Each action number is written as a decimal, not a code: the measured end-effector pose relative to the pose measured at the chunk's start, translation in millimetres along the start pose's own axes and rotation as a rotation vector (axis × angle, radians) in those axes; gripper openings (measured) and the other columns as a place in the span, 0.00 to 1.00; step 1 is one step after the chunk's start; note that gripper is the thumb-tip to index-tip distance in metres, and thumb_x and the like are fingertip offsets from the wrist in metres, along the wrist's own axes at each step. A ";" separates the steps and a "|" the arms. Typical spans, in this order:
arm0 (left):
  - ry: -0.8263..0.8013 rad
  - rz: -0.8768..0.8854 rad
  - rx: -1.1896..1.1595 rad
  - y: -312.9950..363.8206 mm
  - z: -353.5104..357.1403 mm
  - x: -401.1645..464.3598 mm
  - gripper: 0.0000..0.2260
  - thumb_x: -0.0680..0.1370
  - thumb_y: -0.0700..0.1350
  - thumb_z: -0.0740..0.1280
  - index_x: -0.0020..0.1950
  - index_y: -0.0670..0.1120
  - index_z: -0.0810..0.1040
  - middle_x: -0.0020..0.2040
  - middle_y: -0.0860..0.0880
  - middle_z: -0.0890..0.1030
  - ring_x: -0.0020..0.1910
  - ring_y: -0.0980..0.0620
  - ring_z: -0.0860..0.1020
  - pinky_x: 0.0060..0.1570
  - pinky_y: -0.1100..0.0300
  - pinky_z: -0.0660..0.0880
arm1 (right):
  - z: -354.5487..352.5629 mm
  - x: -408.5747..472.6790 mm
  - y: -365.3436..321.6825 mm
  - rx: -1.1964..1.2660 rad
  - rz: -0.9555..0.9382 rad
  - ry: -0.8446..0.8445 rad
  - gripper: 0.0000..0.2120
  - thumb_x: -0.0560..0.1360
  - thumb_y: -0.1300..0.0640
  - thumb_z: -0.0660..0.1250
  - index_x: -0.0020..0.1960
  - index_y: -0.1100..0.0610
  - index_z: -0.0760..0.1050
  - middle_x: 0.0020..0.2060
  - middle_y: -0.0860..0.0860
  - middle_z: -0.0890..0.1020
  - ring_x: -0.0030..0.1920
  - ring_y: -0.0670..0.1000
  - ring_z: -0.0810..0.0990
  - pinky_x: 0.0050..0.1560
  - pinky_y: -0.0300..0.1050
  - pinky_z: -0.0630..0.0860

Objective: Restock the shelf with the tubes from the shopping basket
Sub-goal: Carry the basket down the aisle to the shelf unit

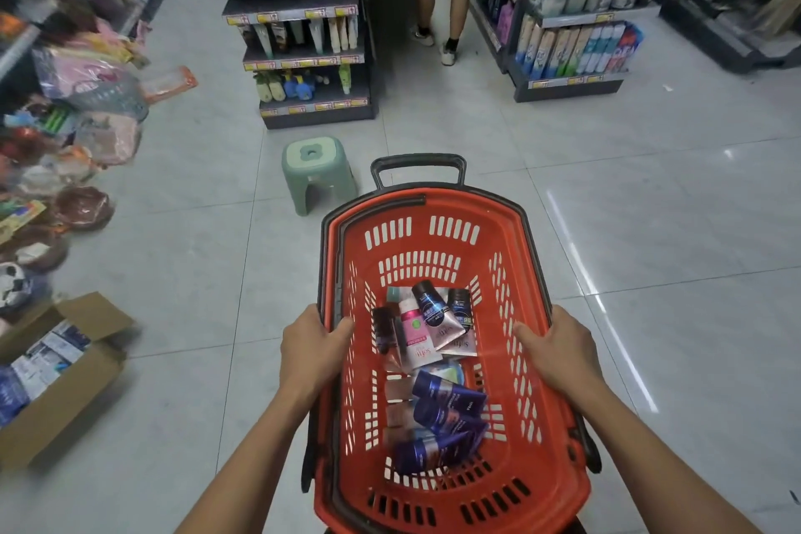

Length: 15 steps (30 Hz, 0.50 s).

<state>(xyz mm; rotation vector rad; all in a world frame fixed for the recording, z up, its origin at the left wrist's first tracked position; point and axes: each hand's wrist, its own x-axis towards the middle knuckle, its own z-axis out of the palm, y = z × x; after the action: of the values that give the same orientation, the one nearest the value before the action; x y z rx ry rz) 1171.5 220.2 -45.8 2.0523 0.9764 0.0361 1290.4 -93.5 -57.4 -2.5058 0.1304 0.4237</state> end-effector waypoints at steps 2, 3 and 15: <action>0.017 -0.005 0.016 24.5 13.6 28.0 0.23 0.74 0.67 0.71 0.56 0.49 0.77 0.46 0.53 0.85 0.40 0.52 0.86 0.47 0.49 0.85 | -11.0 39.4 -9.4 0.001 -0.014 0.005 0.18 0.77 0.38 0.68 0.56 0.51 0.70 0.48 0.50 0.82 0.39 0.49 0.82 0.35 0.42 0.74; 0.024 -0.008 0.024 38.7 19.9 40.9 0.23 0.75 0.67 0.71 0.57 0.49 0.77 0.47 0.52 0.85 0.40 0.51 0.86 0.47 0.49 0.85 | -18.0 59.4 -14.4 0.000 -0.021 0.006 0.18 0.77 0.38 0.68 0.55 0.52 0.71 0.47 0.49 0.82 0.38 0.48 0.82 0.34 0.41 0.73; 0.069 -0.030 -0.007 173.0 80.4 158.1 0.24 0.74 0.67 0.70 0.59 0.50 0.77 0.48 0.52 0.86 0.41 0.51 0.87 0.48 0.46 0.85 | -89.5 253.7 -60.6 -0.015 -0.075 -0.041 0.21 0.77 0.37 0.67 0.58 0.52 0.70 0.46 0.48 0.81 0.36 0.45 0.81 0.30 0.38 0.71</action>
<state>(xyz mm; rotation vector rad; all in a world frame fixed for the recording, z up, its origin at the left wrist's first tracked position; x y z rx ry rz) 1418.1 209.4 -24.6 2.0414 1.0474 0.0948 1565.6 -94.3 -38.5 -2.5061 0.0163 0.4466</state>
